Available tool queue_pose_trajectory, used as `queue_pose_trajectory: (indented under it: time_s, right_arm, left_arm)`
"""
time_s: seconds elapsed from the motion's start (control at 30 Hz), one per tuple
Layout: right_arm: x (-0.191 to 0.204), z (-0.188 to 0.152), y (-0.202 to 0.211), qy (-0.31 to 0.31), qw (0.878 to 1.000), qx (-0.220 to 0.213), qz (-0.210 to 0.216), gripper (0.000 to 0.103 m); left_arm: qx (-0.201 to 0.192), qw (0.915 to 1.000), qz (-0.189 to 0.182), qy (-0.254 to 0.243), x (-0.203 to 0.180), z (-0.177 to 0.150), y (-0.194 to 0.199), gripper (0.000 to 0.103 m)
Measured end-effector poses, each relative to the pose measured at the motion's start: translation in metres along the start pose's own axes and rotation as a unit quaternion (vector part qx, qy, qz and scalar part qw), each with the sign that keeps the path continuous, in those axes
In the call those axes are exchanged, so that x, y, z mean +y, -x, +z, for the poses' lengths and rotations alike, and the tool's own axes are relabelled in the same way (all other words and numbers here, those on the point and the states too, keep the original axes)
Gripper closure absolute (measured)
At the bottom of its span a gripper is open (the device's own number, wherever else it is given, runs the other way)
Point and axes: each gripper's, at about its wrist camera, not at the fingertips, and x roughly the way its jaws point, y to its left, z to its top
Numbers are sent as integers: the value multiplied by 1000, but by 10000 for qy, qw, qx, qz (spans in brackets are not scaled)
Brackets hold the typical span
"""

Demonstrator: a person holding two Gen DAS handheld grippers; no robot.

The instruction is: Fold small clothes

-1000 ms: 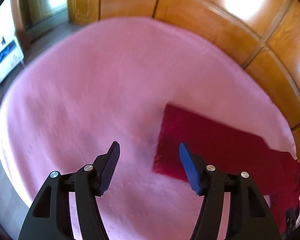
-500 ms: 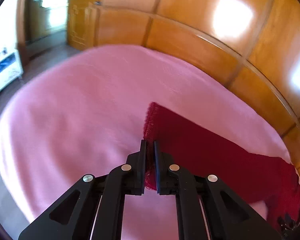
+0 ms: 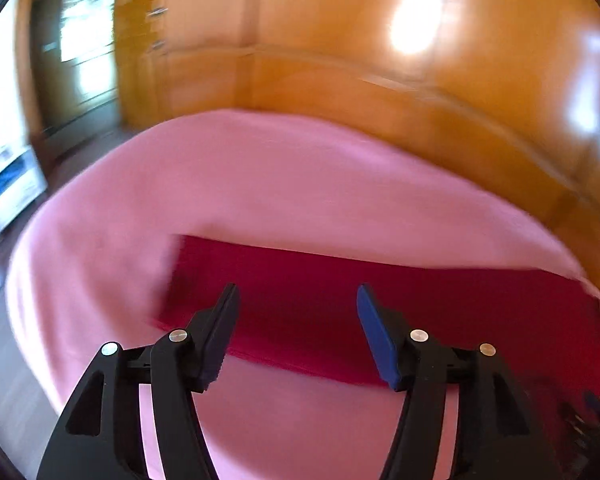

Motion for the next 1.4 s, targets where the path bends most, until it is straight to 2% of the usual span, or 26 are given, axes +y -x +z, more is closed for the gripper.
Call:
queue_pose_trajectory:
  time_s: [0.03,0.13,0.2,0.27,0.4,0.47,0.5,0.53,0.57,0.6,0.63,0.67,0.7,0.73,0.77,0.8,0.9,0.97,1.03,1.17,1.27,1.33,1.4]
  right_arm:
    - [-7,-4,9,-154,9999,-64,-21,5]
    - [-46,-19,42,-697,9972,-224,-123,22]
    - [-75,-32,68,-866,9944,-415,-441,33]
    - [-110,-42,95,-1062,9892,-583,-819,36]
    - [-189,-80,138,-1811,9681,-645,-1607,38]
    - [-220,-98,144,-2084,9597,-478,-1823,38]
    - [-235,-108,140,-2185,9580,-234,-1843,37]
    - [-243,-117,135,-2217,9579,-25,-1822,35]
    - [-251,-129,126,-2223,9584,195,-1780,32]
    - [-250,-135,123,-2189,9599,170,-1744,32]
    - [-250,-139,124,-2124,9620,49,-1716,33]
    - [-247,-140,125,-2037,9641,-24,-1702,41]
    - [-246,-138,126,-2003,9655,-43,-1661,62]
    - [-245,-137,129,-1966,9662,-72,-1667,71]
    - [-245,-133,132,-1947,9667,-104,-1659,90]
    - [-251,-128,141,-2031,9666,-219,-1550,96]
    - [-272,-112,172,-2285,9616,-713,-1344,98]
    - [-289,-101,202,-2502,9537,-1101,-1256,98]
    - [-318,-89,232,-2804,9395,-1574,-1183,98]
    - [-375,-67,274,-3338,9079,-2178,-1297,98]
    - [-423,-52,279,-3652,8884,-2275,-1602,99]
    - [-455,-46,276,-3867,8782,-2187,-1772,99]
    - [-489,-36,264,-4038,8675,-1985,-2122,99]
  left_arm:
    - [37,9992,-375,-151,-21,-7,7,42]
    - [100,9895,-1239,-733,-82,-38,30,42]
    - [189,9774,-1750,-1175,-123,-62,42,42]
    - [284,9627,-2148,-1621,-163,-89,51,42]
    - [454,9387,-2470,-2361,-215,-140,64,42]
    - [584,9288,-2560,-2616,-235,-159,58,42]
    - [647,9253,-2551,-2731,-243,-168,56,42]
    - [691,9235,-2515,-2813,-251,-173,50,42]
    - [776,9221,-2460,-2885,-255,-181,46,37]
    - [929,9213,-2391,-2923,-261,-183,31,33]
    - [907,9229,-2379,-2890,-261,-186,27,32]
    - [815,9241,-2409,-2852,-258,-186,25,30]
    - [757,9235,-2422,-2875,-254,-191,32,30]
    - [744,9227,-2427,-2902,-253,-192,33,29]
    - [748,9220,-2441,-2912,-260,-191,27,28]
    - [774,9219,-2468,-2883,-258,-192,27,28]
    - [815,9217,-2534,-2820,-255,-191,25,27]
    - [786,9219,-2528,-2829,-256,-193,25,26]
    - [763,9220,-2501,-2856,-259,-192,24,25]
    - [770,9222,-2500,-2848,-258,-192,24,25]
    - [781,9223,-2490,-2851,-259,-192,23,25]
    - [796,9224,-2483,-2849,-259,-192,23,24]
    - [815,9223,-2480,-2849,-260,-191,22,24]
